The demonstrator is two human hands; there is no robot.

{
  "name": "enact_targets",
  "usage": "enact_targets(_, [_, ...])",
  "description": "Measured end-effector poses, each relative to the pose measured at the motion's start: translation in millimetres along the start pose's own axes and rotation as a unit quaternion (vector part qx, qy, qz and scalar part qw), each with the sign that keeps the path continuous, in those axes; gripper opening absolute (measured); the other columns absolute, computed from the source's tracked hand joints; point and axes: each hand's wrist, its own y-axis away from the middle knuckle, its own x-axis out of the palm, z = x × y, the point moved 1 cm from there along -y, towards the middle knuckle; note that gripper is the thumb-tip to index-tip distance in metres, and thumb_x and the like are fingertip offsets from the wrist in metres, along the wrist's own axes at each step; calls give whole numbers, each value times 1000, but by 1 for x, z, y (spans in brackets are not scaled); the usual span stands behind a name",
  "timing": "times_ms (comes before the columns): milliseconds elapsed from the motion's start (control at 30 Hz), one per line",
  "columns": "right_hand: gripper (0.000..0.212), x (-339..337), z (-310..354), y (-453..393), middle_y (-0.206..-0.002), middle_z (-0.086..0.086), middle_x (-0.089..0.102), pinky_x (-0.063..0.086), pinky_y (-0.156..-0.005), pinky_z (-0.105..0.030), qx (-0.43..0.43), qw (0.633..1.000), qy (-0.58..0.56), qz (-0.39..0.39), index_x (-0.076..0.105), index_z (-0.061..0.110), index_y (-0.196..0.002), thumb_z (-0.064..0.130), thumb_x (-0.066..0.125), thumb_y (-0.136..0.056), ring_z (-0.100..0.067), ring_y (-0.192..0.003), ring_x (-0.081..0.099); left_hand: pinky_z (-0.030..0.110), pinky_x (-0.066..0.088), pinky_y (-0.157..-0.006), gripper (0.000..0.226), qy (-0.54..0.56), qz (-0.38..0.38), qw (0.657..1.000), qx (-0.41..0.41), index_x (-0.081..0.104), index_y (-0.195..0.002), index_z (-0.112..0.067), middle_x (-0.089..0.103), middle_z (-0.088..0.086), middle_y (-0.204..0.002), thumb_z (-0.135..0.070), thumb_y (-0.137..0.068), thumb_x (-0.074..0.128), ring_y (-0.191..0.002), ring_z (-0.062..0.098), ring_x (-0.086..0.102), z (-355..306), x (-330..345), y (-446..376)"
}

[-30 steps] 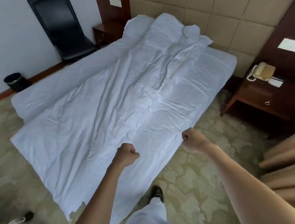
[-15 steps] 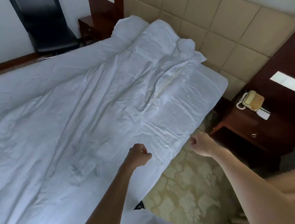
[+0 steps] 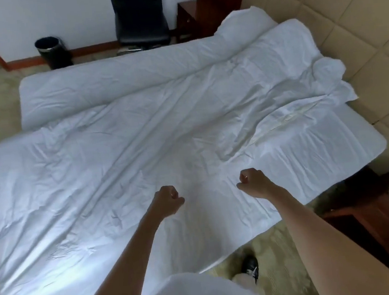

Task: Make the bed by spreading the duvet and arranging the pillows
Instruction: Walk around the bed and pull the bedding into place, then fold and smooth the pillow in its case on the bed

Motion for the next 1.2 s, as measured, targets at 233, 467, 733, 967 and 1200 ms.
enact_targets(233, [20, 10, 9, -90, -71, 0, 52, 37, -57, -28, -93, 993, 51, 58, 41, 21, -67, 17, 54, -81, -22, -67, 51, 28, 52, -69, 15, 29, -51, 994, -88, 53, -69, -20, 69, 11, -73, -15, -79, 63, -75, 29, 70, -5, -2, -42])
enact_targets(467, [28, 9, -19, -198, -118, 0, 61, 43, -92, -34, -218, 943, 219, 124, 53, 21, -117, 26, 56, -89, -25, -115, 55, 31, 45, -88, 23, -5, -53, 996, -72, 53, -113, -18, 67, 4, -108, -22, -91, 56, -105, 26, 60, -54, 60, -122])
enact_targets(733, [59, 7, -87, -340, -148, 4, 42, 24, -111, -40, -287, 874, 376, 108, 38, 26, -142, 19, 57, -87, -20, -133, 42, 56, 12, -118, 73, -125, 30, 983, -130, 14, -154, -32, 22, -4, -161, -39, -93, 53, -149, 17, 14, -61, 133, -237])
enact_targets(967, [57, 45, -119, -422, -142, 6, 51, 37, -99, -35, -356, 875, 311, 106, 46, 24, -140, 17, 62, -86, -23, -123, 51, 47, 23, -115, 71, -199, 27, 971, -133, 16, -154, -34, 29, -5, -158, -42, -93, 54, -144, 21, 29, -11, 180, -307])
enact_targets(1200, [7, 66, -119, -457, -90, -15, 69, 47, -66, -37, -358, 902, 241, 12, 65, 12, -94, 14, 61, -88, -37, -87, 66, 37, 42, -90, 32, -182, -129, 964, -146, 56, -126, -22, 62, 4, -120, -32, -95, 56, -114, 29, 55, 11, 201, -337])
